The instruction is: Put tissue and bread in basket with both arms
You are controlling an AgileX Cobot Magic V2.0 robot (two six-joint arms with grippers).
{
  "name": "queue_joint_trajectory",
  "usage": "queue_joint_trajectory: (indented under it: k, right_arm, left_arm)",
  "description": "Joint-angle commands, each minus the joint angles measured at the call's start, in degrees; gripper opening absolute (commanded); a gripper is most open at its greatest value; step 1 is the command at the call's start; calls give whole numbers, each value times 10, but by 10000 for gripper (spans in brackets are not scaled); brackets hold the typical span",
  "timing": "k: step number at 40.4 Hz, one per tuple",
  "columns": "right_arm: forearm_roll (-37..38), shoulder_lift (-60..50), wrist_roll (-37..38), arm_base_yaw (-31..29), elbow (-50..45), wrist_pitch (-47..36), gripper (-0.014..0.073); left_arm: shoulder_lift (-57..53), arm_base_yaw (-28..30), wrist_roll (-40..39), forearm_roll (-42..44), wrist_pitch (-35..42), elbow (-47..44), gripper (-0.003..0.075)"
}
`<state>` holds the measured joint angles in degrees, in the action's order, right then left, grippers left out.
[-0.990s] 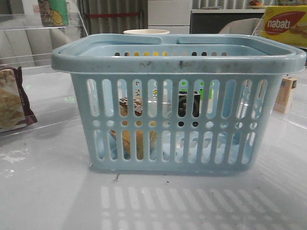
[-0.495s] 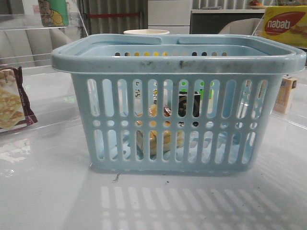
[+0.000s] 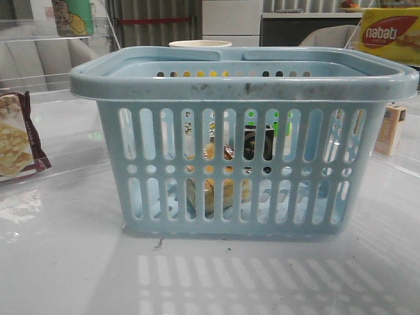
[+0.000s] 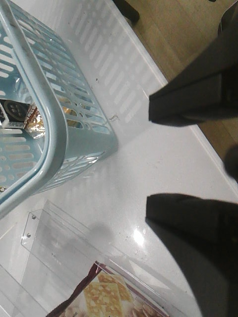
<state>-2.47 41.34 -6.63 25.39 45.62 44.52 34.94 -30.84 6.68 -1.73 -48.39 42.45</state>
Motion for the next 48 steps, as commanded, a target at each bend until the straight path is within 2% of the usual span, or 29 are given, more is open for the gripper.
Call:
queue_joint_trajectory:
  k: [1, 2, 4, 8, 20, 23, 27, 33, 38, 45, 48]
  right_arm:
    - [8, -3, -3, 1, 14, -37, 70]
    - [8, -3, -3, 1, 14, -37, 45]
    - [8, -3, -3, 1, 14, -37, 74]
    - [8, -3, -3, 1, 14, -37, 76]
    - [8, -3, -3, 1, 14, -37, 76]
    - [8, -3, -3, 1, 14, -37, 76]
    - [8, -3, -3, 1, 14, -37, 76]
    - [8, -3, -3, 1, 14, -37, 76]
    - [8, -3, -3, 1, 14, -37, 76]
    - [8, -3, -3, 1, 14, -37, 76]
    - [8, -3, -3, 1, 14, -37, 76]
  left_arm:
    - [1, 0, -7, -1, 43, 15, 229]
    - [1, 0, -7, -1, 43, 15, 200]
    - [1, 0, -7, -1, 43, 15, 150]
    - [1, 0, -7, -1, 43, 15, 87]
    - [-6, 0, -7, -1, 55, 5, 91]
    - [-31, 28, -5, 17, 78, -20, 91]
    - [-80, 93, -5, 17, 145, -76, 91]
    - [-189, 180, -5, 17, 325, -204, 91]
    - [-268, 230, -5, 12, 435, -306, 91]
    - [-342, 285, -6, -40, 508, -411, 91]
    - [-359, 289, -6, -57, 500, -430, 91]
